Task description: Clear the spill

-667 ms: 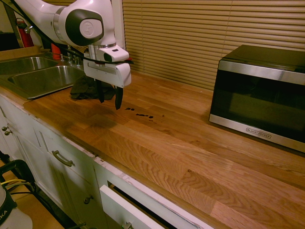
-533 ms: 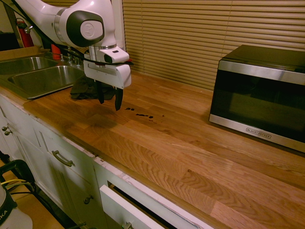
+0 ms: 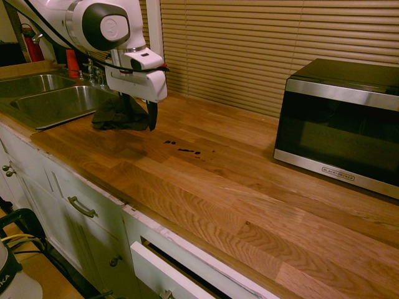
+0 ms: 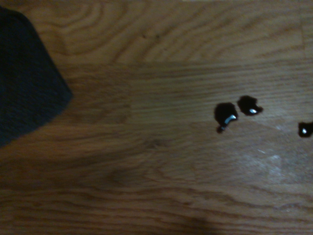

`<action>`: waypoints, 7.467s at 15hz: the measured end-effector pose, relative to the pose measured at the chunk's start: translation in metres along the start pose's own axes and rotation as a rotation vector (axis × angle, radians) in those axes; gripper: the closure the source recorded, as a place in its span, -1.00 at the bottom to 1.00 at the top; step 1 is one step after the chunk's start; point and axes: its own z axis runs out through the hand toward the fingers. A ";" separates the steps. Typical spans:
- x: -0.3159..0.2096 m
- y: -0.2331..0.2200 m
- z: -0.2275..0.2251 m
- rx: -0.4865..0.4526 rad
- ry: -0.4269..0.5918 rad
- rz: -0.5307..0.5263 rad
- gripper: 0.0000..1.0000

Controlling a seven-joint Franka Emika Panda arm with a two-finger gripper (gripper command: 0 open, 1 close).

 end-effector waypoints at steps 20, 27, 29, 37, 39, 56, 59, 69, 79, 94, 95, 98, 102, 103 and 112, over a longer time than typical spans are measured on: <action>-0.120 -0.212 0.002 0.098 0.118 0.070 -1.00; -0.130 -0.236 0.050 0.052 0.148 0.187 1.00; -0.132 -0.238 0.057 0.039 0.152 0.196 1.00; -0.118 -0.236 0.069 -0.014 0.158 0.218 1.00; -0.117 -0.235 0.070 -0.020 0.158 0.215 1.00; -0.080 -0.190 0.061 -0.021 0.158 0.209 1.00; -0.059 -0.176 0.060 -0.022 0.164 0.223 1.00; -0.009 -0.121 0.064 -0.017 0.141 0.303 1.00; 0.049 -0.032 0.061 -0.065 0.168 0.355 1.00; 0.157 0.061 0.069 -0.049 0.167 0.496 1.00; 0.163 0.067 0.069 -0.046 0.165 0.505 1.00; 0.177 0.085 0.068 -0.039 0.156 0.525 1.00; 0.177 0.084 0.068 -0.035 0.152 0.517 1.00; 0.175 0.081 0.068 -0.034 0.151 0.510 1.00; 0.100 -0.003 0.059 -0.018 0.138 0.384 1.00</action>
